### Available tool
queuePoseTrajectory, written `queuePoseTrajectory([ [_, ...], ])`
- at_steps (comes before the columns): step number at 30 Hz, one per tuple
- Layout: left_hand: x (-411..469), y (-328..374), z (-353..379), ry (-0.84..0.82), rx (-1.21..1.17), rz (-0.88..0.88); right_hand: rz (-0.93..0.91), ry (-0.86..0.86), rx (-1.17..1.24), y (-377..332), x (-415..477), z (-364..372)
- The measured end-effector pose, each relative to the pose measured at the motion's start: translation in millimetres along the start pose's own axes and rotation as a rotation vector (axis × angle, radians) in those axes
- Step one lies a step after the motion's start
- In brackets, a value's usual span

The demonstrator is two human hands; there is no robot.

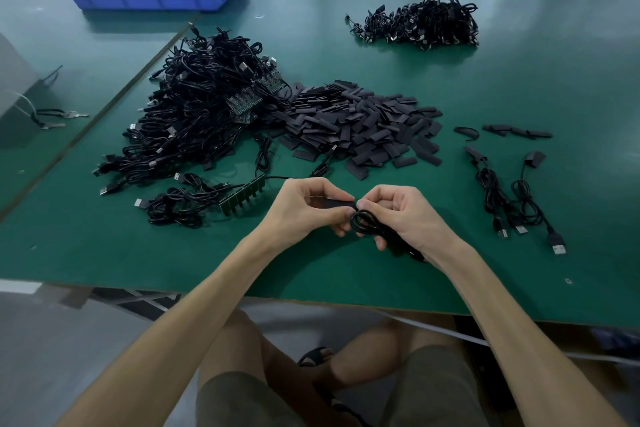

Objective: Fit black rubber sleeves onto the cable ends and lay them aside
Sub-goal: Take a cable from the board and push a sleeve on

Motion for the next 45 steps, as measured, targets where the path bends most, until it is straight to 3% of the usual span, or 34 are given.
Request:
queuePoseTrajectory([
  [11,-1,1,0,0.011,0.020,0.069,-0.016,-0.033,0.020,-5,-1,-1],
  [24,2,-1,-4,-0.130,-0.005,0.031,0.067,-0.186,0.023,-8,4,-16],
  [39,3,-1,-4,-0.106,0.003,-0.056,-0.016,-0.176,0.024,-15,0,-11],
  [45,4,-3,-6,-0.084,-0.016,-0.068,-0.052,-0.037,0.028,-10,-2,-3],
])
Point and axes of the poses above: each hand's wrist, its own x-axis towards the middle knuckle, its own z-axis out of the palm, y = z × x, the point moved 1 cm from there along x, towards the middle knuckle, and after that the axes turned 11 degrees about -z, right-handed, at the moved point
